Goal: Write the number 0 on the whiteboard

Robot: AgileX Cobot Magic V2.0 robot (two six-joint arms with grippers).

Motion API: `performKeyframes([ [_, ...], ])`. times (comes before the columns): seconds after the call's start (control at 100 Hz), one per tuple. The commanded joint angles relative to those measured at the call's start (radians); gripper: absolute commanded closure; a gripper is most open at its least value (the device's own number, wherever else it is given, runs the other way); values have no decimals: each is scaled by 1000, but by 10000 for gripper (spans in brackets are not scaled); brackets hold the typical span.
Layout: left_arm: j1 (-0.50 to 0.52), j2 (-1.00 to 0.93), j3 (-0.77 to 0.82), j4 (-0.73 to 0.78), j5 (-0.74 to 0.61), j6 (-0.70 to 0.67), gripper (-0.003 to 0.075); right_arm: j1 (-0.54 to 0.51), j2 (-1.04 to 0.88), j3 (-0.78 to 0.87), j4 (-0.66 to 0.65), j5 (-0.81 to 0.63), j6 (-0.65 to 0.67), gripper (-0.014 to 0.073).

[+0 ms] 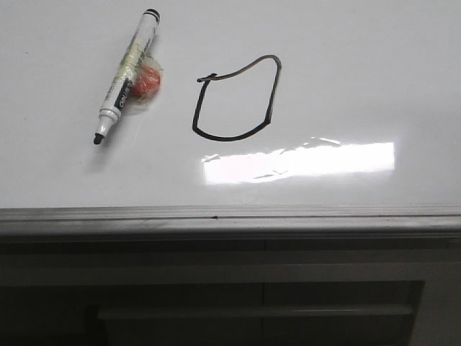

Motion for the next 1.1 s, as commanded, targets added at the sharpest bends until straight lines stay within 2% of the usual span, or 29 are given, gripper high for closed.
performKeyframes([
  [0.0, 10, -29, 33, -3, -10, -12, 740, -9, 10, -25, -3, -77, 0, 662],
  [0.83, 10, -29, 33, -3, 3, -12, 740, -9, 10, 13, -26, -67, 5, 662],
  [0.85, 10, -29, 33, -3, 3, -12, 740, -12, 10, 27, -45, -85, 33, 662],
  [0.9, 10, -29, 33, -3, 3, -12, 740, -19, 2, 63, -155, -134, 201, 662],
  [1.0, 10, -29, 33, -3, 3, -12, 740, -58, -23, 152, -483, -175, 675, 662],
  [1.02, 10, -29, 33, -3, 3, -12, 740, -72, -31, 172, -518, -172, 750, 662],
  [1.05, 10, -29, 33, -3, 3, -12, 740, -90, -43, 196, -573, -164, 818, 662],
  [1.09, 10, -29, 33, -3, 3, -12, 740, -122, -64, 230, -580, -146, 848, 662],
])
